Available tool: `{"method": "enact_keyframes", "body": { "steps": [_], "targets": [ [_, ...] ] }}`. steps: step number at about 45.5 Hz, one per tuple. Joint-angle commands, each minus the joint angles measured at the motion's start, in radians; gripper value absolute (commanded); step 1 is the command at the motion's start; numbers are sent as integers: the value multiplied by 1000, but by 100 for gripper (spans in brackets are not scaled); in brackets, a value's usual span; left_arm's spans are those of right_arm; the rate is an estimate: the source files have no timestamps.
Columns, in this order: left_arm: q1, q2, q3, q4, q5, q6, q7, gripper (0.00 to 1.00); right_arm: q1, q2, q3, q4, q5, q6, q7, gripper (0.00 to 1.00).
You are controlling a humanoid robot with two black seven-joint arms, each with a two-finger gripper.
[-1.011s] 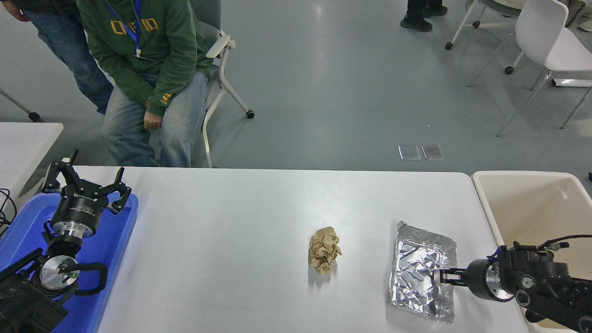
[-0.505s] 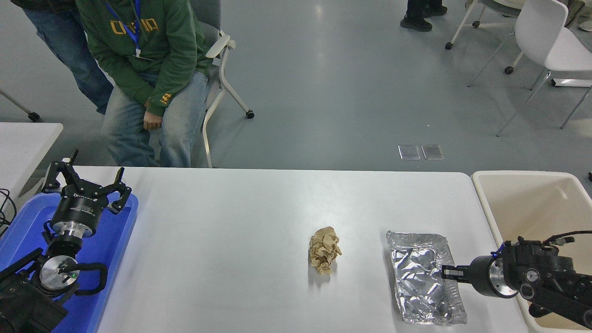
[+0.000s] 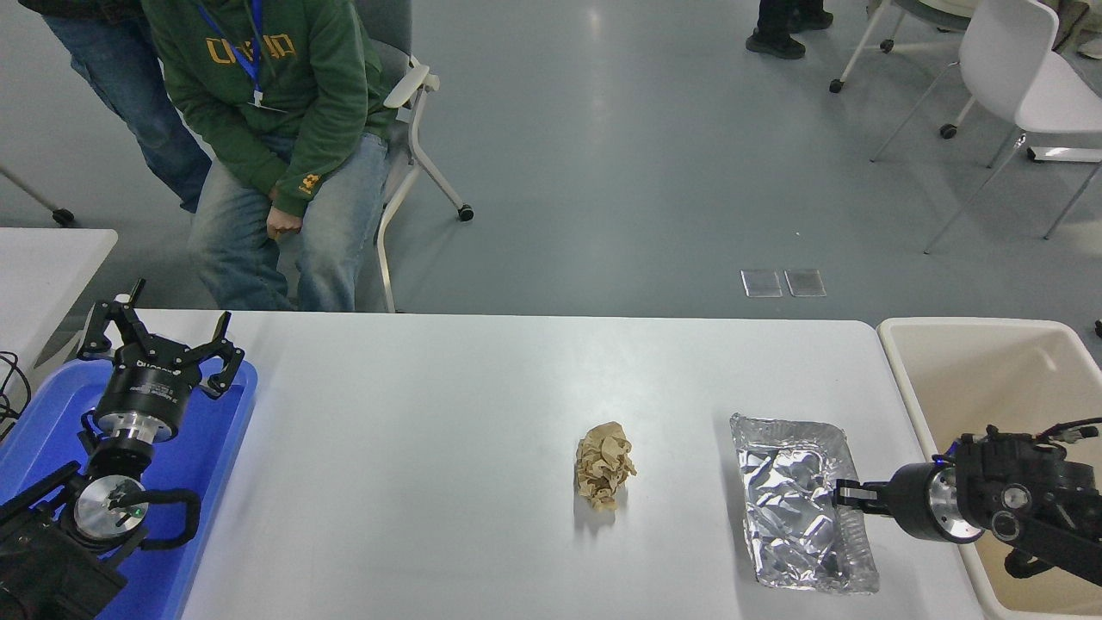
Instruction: Clean the table surface
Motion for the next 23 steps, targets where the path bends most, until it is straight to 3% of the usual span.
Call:
{"method": "enact_keyframes", "body": {
  "steps": [1, 23],
  "targets": [
    [0, 0, 0, 0, 0, 0, 0, 100, 83, -108, 0, 82, 46, 47, 1, 0],
    [0, 0, 0, 0, 0, 0, 0, 100, 380, -344, 3, 179, 160, 283, 1, 0]
  ]
}}
